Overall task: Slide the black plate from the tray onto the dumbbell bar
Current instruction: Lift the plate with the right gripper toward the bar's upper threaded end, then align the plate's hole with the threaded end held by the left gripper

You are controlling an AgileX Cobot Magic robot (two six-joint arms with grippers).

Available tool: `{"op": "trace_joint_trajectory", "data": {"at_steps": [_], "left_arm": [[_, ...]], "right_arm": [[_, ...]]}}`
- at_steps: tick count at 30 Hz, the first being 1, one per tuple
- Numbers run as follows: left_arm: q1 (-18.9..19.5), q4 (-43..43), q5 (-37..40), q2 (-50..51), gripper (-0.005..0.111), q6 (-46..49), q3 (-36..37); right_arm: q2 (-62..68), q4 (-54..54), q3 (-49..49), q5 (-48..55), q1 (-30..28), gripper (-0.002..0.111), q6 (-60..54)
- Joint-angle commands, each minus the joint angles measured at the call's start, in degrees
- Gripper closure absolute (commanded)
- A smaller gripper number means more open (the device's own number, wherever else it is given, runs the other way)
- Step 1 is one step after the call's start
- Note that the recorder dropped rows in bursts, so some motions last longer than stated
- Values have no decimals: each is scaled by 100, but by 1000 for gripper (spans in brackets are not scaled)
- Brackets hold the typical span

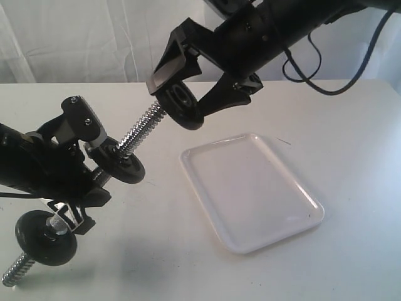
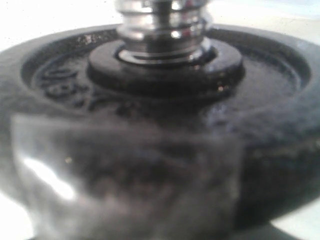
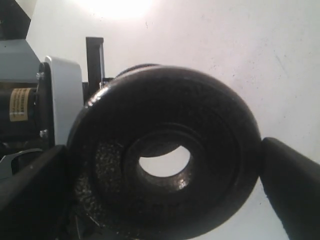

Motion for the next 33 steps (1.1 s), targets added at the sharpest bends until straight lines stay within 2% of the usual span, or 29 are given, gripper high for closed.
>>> {"op": "trace_joint_trajectory", "data": {"at_steps": [1,33], "left_arm": [[8,-277,-511,-333,107,-34,-153],[-2,-277,-233,-333,107,67,-153]], "right_arm": [[0,414,15,-32,75,108,-133],[147,474,-439,-32,-73,108,-288]]}}
